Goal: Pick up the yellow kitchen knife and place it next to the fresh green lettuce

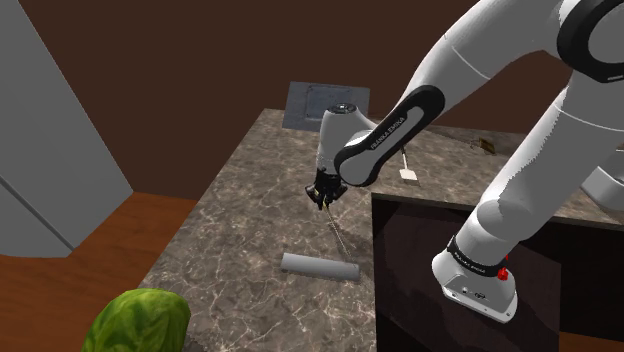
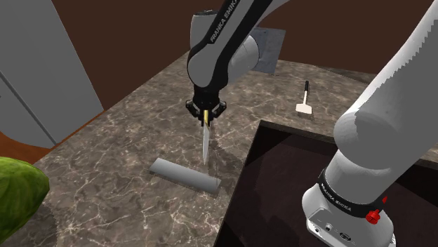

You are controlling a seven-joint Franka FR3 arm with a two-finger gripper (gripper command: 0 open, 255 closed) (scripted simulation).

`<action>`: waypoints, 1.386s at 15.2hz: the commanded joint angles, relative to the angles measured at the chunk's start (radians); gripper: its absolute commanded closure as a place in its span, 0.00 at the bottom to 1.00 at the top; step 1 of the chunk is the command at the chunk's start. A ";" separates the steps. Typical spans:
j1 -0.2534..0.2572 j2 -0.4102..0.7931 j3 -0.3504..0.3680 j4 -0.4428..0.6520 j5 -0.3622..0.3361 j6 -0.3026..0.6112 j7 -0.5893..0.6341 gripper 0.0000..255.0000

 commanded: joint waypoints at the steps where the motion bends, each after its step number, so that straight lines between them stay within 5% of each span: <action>1: 0.003 -0.030 -0.001 0.002 0.021 -0.031 -0.015 1.00; 21: 0.031 -0.275 -0.042 0.094 0.104 -0.360 -0.076 1.00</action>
